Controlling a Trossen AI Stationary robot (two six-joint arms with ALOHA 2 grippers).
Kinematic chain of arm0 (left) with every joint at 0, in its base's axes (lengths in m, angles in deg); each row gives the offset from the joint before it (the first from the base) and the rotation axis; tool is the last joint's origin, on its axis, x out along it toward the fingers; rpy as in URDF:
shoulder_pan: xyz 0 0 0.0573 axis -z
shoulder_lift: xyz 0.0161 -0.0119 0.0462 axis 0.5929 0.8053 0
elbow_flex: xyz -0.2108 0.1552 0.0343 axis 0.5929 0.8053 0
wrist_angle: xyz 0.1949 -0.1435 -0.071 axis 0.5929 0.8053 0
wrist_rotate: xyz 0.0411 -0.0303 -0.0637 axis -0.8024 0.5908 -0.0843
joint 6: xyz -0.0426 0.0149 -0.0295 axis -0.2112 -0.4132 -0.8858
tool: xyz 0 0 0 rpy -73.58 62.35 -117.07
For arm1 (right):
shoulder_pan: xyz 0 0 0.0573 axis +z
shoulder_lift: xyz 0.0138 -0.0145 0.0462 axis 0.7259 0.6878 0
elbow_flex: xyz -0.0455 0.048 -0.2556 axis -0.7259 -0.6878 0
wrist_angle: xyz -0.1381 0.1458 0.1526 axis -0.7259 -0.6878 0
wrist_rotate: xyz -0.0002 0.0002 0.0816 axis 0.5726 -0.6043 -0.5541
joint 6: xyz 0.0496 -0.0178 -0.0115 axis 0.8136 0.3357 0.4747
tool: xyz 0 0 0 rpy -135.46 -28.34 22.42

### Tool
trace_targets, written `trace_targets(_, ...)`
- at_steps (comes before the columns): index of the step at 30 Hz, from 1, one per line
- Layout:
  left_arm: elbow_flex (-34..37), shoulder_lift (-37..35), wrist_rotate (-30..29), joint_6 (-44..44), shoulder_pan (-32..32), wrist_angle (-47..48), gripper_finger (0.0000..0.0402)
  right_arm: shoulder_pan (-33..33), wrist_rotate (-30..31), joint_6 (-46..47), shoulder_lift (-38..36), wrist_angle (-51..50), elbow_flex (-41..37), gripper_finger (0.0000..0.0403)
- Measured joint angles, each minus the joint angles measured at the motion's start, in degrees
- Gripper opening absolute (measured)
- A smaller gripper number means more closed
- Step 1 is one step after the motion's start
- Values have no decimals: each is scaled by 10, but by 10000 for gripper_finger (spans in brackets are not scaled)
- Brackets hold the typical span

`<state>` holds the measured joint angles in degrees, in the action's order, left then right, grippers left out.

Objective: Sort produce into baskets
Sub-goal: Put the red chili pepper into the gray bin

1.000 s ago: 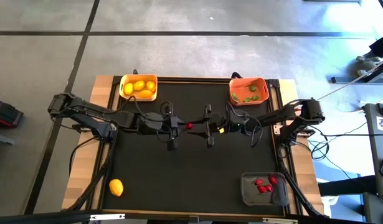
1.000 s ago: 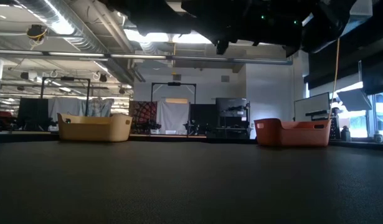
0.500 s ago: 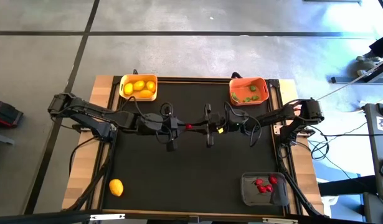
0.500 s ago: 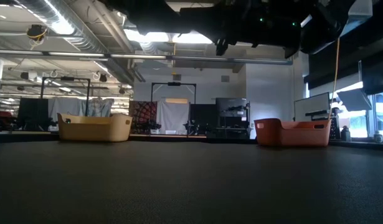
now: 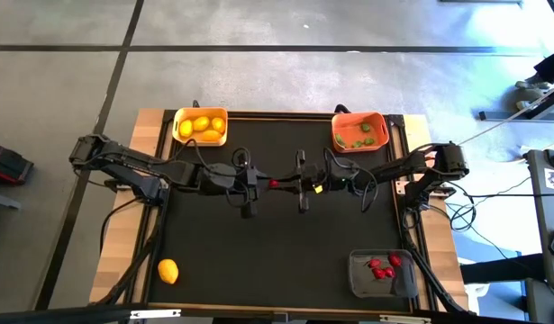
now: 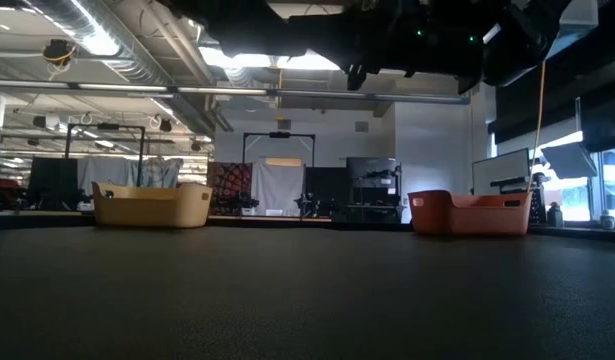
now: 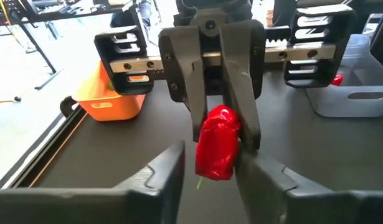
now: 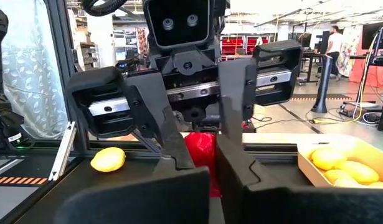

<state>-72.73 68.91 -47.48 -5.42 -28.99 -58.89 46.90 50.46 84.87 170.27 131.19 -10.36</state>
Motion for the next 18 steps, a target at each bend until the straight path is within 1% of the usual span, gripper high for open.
trace_targets(5,0,0,-2,3,0,5,177,1,-3,-17,0,-13,0,4)
trace_targets(9,-4,-3,-2,12,8,39,192,1,-8,-41,-16,-64,0,5)
trace_targets(13,-6,-13,-2,7,15,85,193,1,-8,-54,-58,-155,0,5)
trace_targets(16,-6,-28,-1,-5,19,114,194,1,-9,-53,-98,-246,0,5)
trace_targets(18,-6,-40,-1,-16,21,129,194,1,-8,-46,-129,-326,-1,5)
